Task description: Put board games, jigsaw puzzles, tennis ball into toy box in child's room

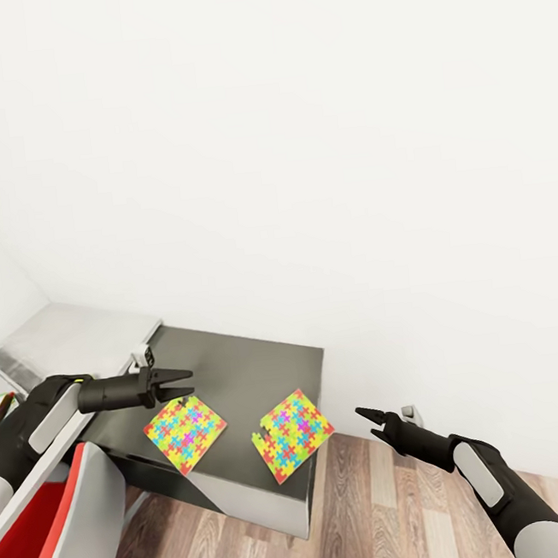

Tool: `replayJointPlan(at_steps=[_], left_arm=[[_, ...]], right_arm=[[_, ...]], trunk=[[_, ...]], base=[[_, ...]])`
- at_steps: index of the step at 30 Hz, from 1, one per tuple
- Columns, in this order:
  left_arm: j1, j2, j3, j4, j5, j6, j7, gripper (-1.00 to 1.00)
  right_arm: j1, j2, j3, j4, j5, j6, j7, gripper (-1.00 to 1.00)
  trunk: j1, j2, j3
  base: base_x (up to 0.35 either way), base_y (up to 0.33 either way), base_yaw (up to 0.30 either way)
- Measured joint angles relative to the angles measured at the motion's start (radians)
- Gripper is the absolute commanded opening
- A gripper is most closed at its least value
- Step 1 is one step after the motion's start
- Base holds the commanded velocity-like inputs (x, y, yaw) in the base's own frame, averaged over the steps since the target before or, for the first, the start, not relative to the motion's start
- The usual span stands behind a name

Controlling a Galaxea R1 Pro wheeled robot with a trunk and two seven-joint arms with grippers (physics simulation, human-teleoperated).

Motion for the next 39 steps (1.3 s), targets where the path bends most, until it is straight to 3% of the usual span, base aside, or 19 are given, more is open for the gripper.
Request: replayJointPlan(at_steps=[11,39], left_arm=[[0.000,0.000,0.002,-0.069,0.000,0.001,0.000,1.00],[0.001,-0.002,0.001,-0.073,0.000,-0.001,0.000,1.00]], right_arm=[[0.002,0.000,-0.002,0.000,-0.001,-0.014,0.000,1.00],[0.002,0.001,0.003,0.001,0.000,-0.026,0.001,1.00]], trunk=[[0.000,0.000,-0.016],[0.000,0.000,-0.029]], base=[[0.103,-0.132,0.036],[0.003,-0.004,-0.015]])
